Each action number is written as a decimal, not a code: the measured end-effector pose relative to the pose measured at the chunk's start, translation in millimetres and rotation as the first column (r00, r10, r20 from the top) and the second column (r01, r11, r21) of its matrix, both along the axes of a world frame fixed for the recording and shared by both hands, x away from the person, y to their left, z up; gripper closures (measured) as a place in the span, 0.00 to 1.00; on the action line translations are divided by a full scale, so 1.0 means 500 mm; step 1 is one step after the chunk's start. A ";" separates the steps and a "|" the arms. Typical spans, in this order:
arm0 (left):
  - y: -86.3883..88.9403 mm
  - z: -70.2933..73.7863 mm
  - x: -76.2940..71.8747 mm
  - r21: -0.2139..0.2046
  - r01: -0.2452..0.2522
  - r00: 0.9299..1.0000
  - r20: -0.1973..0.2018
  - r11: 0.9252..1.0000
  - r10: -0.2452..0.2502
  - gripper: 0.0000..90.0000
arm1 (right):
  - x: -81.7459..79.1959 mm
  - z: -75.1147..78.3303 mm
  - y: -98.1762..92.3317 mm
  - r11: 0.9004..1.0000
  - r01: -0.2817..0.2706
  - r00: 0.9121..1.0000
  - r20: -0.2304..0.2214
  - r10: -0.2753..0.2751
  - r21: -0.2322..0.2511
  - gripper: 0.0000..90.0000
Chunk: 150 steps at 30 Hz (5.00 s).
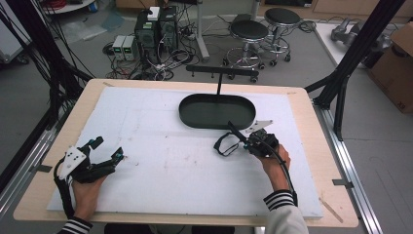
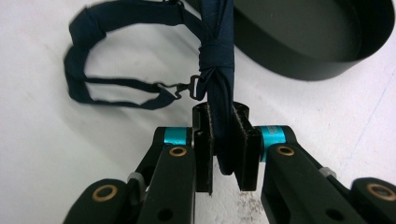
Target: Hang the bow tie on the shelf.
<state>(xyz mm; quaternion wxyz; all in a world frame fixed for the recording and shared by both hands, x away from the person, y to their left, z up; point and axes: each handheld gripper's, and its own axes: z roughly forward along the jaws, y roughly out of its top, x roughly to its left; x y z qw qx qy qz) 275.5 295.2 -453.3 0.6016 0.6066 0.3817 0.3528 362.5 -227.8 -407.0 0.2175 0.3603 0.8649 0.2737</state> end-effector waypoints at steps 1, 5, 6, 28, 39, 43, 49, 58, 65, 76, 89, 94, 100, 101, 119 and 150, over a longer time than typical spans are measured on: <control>0.000 0.000 0.000 0.000 0.000 1.000 0.001 1.000 0.000 0.16 | -0.002 0.004 -0.001 1.000 0.000 1.000 0.011 0.000 0.025 0.90; 0.000 0.000 0.000 -0.001 0.000 1.000 0.001 1.000 0.000 0.16 | -0.005 0.013 -0.001 0.998 0.006 0.999 0.039 -0.008 0.057 0.90; 0.000 0.000 0.000 0.000 0.000 1.000 0.001 1.000 0.000 0.16 | -0.005 0.013 -0.001 0.998 0.006 0.999 0.039 -0.008 0.057 0.90; 0.000 0.000 0.000 0.000 0.000 1.000 0.000 1.000 0.000 0.16 | -0.011 0.052 -0.005 0.960 -0.001 0.979 0.197 -0.056 0.279 0.90; 0.000 0.000 0.000 0.000 0.000 1.000 -0.001 1.000 0.000 0.16 | -0.005 0.070 0.008 0.954 -0.008 0.967 0.244 -0.068 0.299 0.90; 0.000 0.000 0.000 0.000 0.000 1.000 -0.001 1.000 0.000 0.16 | 0.007 0.094 0.022 0.948 -0.015 0.959 0.274 -0.076 0.316 0.90; 0.000 0.000 0.000 -0.001 0.000 1.000 -0.001 1.000 0.000 0.16 | 0.019 0.109 0.034 0.944 -0.014 0.948 0.303 -0.092 0.329 0.90; 0.000 0.000 0.000 -0.005 -0.001 1.000 -0.002 1.000 0.001 0.16 | 0.043 0.126 0.043 0.935 0.010 0.935 0.327 -0.134 0.355 0.90; 0.000 0.000 0.001 -0.005 -0.001 1.000 -0.002 1.000 0.001 0.16 | 0.060 0.138 0.057 0.931 0.020 0.929 0.338 -0.152 0.364 0.90; 0.001 0.000 0.001 -0.006 -0.001 1.000 -0.002 1.000 0.001 0.16 | 0.086 0.161 0.072 0.928 0.041 0.904 0.382 -0.192 0.370 0.90; 0.001 0.000 0.001 -0.007 -0.001 1.000 -0.003 1.000 0.001 0.16 | 0.117 0.169 0.075 0.922 0.097 0.888 0.386 -0.250 0.374 0.90; 0.001 0.000 0.001 -0.006 -0.001 1.000 -0.003 1.000 0.001 0.16 | 0.129 0.159 0.076 0.916 0.127 0.873 0.395 -0.285 0.380 0.90; 0.001 0.000 0.001 -0.006 -0.002 1.000 -0.003 1.000 0.002 0.16 | 0.138 0.152 0.074 0.912 0.144 0.862 0.404 -0.307 0.385 0.90; 0.001 0.000 0.001 -0.006 -0.002 1.000 -0.004 1.000 0.002 0.16 | 0.140 0.150 0.074 0.910 0.146 0.862 0.402 -0.310 0.388 0.90; 0.000 0.000 0.001 -0.004 -0.001 1.000 -0.002 1.000 0.001 0.16 | 0.170 0.121 0.074 0.897 0.196 0.836 0.410 -0.364 0.397 0.90; 0.000 0.000 0.000 -0.004 -0.001 1.000 -0.001 1.000 0.001 0.16 | 0.210 0.074 0.061 0.893 0.228 0.871 0.328 -0.365 0.388 0.90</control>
